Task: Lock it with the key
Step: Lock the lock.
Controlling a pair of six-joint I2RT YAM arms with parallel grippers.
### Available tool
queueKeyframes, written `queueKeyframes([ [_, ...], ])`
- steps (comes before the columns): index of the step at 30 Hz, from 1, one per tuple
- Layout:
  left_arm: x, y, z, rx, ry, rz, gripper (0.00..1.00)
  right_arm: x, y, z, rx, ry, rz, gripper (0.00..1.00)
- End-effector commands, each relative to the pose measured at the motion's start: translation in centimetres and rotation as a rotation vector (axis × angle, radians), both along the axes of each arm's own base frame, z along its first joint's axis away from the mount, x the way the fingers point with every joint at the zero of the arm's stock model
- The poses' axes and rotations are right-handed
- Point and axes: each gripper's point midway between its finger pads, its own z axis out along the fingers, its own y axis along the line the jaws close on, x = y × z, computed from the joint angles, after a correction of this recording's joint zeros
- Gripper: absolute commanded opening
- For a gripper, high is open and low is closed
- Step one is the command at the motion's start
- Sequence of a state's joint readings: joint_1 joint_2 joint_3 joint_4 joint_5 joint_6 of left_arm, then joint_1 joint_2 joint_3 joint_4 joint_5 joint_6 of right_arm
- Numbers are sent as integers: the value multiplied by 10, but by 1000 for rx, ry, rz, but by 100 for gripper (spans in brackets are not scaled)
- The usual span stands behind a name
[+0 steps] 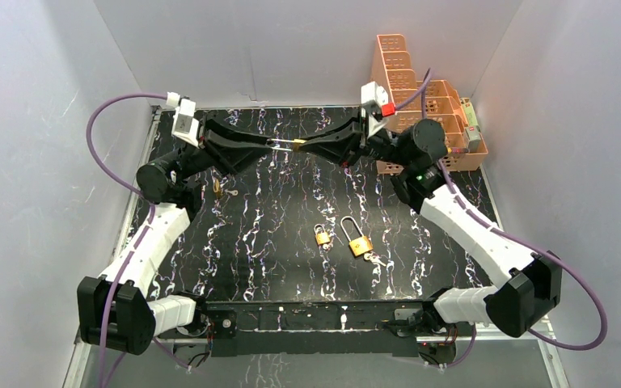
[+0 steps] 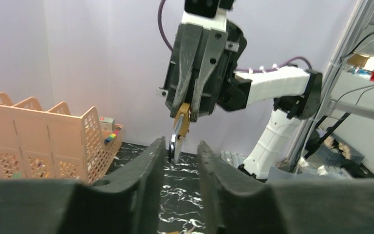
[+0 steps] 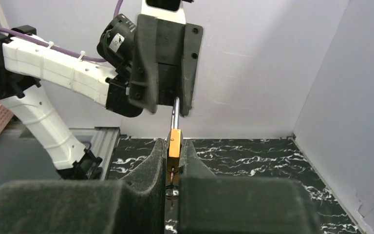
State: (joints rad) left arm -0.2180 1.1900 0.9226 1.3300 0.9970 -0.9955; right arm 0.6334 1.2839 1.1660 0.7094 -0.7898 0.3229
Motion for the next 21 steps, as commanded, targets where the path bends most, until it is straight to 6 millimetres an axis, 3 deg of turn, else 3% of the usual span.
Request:
queueKeyframes([
  [1, -34, 0, 10, 81, -132, -70, 51, 3, -11, 17, -77, 14, 18, 0],
  [2, -36, 1, 6, 112, -122, -82, 65, 5, -14, 17, -106, 30, 35, 0],
  [3, -38, 2, 4, 141, -118, -94, 94, 3, -16, 11, -156, 63, 82, 0],
  [4, -38, 3, 1, 167, -102, -107, 98, 3, -18, 13, -173, 67, 107, 0],
  [6, -36, 5, -4, 205, -65, -120, 97, -4, -20, 9, -223, 82, 189, 0],
  [7, -36, 6, -11, 247, -34, -155, 87, -9, -21, 9, -240, 75, 235, 0],
  [8, -37, 6, -11, 254, -33, -162, 86, -10, -20, 8, -239, 77, 241, 0],
  [13, -36, 6, -11, 259, -46, -160, 83, 0, -14, 3, -229, 102, 245, 0],
  [19, -24, 4, -11, 224, -39, -125, 69, 8, -10, 7, -214, 108, 243, 0],
  [21, -19, 5, -10, 207, -36, -100, 72, 8, -10, 9, -211, 108, 243, 0],
])
